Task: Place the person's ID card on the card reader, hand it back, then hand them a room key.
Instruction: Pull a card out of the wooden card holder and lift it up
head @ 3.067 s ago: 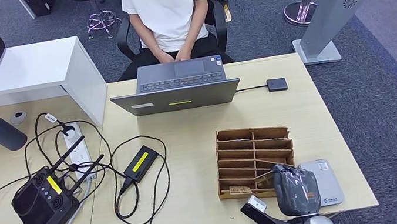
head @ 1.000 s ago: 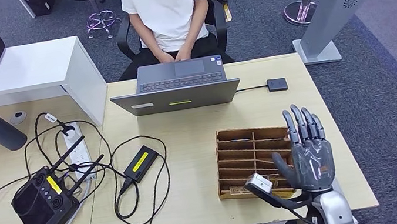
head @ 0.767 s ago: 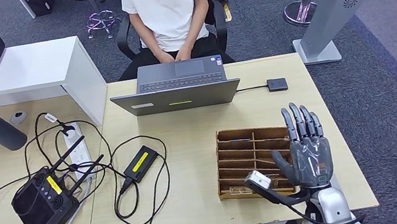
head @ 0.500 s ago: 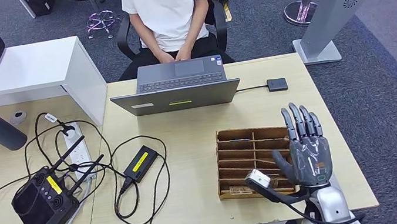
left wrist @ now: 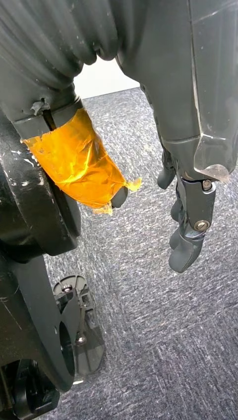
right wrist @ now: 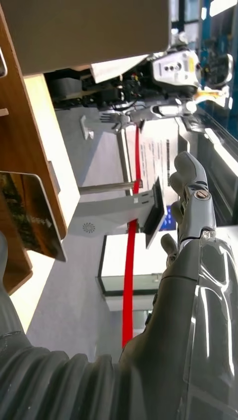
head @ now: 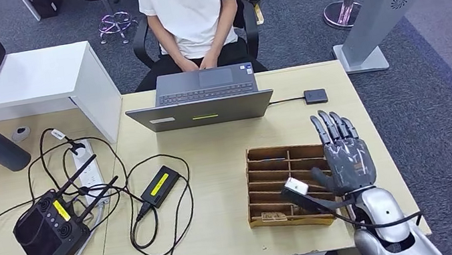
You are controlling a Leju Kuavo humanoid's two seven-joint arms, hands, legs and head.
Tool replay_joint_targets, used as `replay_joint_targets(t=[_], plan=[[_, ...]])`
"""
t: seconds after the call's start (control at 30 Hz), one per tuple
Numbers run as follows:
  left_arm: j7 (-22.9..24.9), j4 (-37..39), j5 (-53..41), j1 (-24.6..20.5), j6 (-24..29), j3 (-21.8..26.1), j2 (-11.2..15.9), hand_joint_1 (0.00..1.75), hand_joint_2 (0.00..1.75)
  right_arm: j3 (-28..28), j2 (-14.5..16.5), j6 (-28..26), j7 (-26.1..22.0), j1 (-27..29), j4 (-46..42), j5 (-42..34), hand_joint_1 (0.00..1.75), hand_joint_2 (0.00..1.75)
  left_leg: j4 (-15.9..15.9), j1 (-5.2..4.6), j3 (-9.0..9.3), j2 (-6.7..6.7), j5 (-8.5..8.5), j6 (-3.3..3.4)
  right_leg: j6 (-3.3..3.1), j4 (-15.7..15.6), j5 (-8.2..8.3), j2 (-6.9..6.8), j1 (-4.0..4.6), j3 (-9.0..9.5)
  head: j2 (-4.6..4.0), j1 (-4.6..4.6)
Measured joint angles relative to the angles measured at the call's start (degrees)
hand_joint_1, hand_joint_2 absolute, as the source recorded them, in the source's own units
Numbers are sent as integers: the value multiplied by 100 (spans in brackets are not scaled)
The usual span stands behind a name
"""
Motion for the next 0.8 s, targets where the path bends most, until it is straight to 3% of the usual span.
replay_joint_targets(t=[0.23, 0.8], plan=[[0, 0, 59, 1, -1, 0, 5, 0, 175, 246, -294, 358, -12, -323, -126, -198, 0, 175, 0, 1, 0, 0, 0, 0, 0, 0, 0, 0, 1, 0, 0, 0], [-1, 0, 95, 1, 0, 0, 5, 0, 175, 458, -351, 366, -3, -417, -140, -221, 0, 175, 0, 1, 0, -1, 0, 0, 0, 1, 0, 0, 1, 0, 0, 1]])
